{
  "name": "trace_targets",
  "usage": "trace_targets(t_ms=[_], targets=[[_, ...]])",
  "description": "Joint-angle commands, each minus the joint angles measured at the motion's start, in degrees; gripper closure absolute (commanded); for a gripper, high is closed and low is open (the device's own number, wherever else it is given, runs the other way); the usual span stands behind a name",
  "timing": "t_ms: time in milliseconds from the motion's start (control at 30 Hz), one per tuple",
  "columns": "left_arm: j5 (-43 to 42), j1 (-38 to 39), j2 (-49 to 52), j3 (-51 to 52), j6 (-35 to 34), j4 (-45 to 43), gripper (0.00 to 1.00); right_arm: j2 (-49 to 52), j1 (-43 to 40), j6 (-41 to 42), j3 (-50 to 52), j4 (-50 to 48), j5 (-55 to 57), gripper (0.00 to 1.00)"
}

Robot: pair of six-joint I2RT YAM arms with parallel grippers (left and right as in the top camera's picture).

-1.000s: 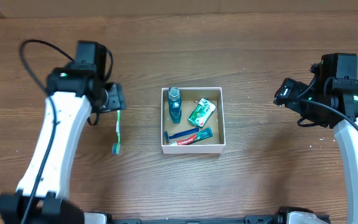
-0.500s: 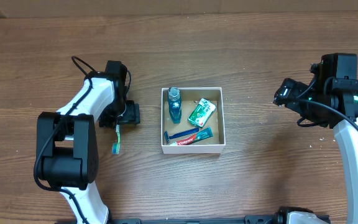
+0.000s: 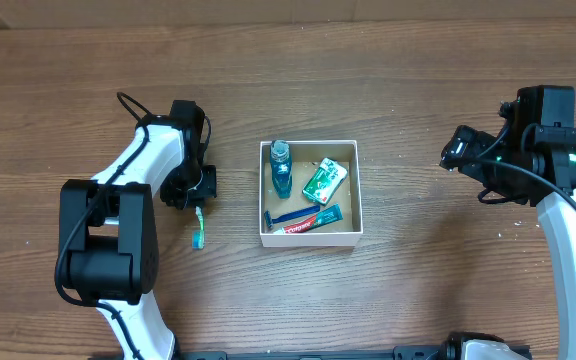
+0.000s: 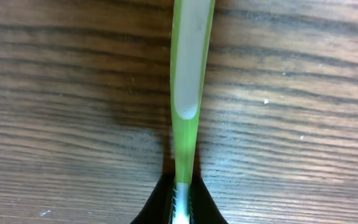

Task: Pack container
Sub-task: 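Grasp the green toothbrush with the left gripper, then place the toothbrush into the box and release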

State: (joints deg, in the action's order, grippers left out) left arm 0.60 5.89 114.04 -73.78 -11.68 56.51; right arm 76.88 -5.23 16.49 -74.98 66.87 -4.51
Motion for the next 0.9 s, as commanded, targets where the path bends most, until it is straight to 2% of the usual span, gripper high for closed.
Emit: trace_targets(t_ms=[0, 133, 233, 333, 433, 500, 600, 867], targets=[[-0.20, -0.24, 0.92, -0.46, 0.11, 1.62, 0.96, -0.26, -0.15, -0.02, 0.13, -0.28, -0.31, 0.00], [-0.26, 0.15, -4.90, -3.54, 0.11, 4.42, 0.96, -0.26, -0.15, -0.02, 0.13, -0.28, -0.31, 0.00], [-0.33, 3.04, -15.74, -7.80, 0.74, 6.10, 0.96, -0.26, -0.15, -0.02, 0.13, -0.31, -0.31, 0.00], [-0.46, 9.70, -25.44, -9.77, 7.08, 3.98, 0.96, -0.26, -0.15, -0.02, 0.13, -0.35, -0.31, 0.00], [-0.02, 20.92, -30.91, -9.77, 14.53, 1.42, 0.96, -0.26, -0.15, -0.02, 0.13, -0.33, -0.28, 0.00], [-0.02, 27.67, -30.34, -9.38, 18.45, -0.15, 0.96, -0.26, -0.15, -0.02, 0.15, -0.35, -0.28, 0.00], [0.00, 32.33, -26.32, -8.83, 20.68, -2.69, 0.96, -0.26, -0.15, -0.02, 0.13, -0.33, -0.31, 0.00], [-0.24, 33.44, -11.04, -8.83, 20.65, -3.48, 0.96, -0.26, -0.15, -0.02, 0.13, -0.33, -0.31, 0.00]])
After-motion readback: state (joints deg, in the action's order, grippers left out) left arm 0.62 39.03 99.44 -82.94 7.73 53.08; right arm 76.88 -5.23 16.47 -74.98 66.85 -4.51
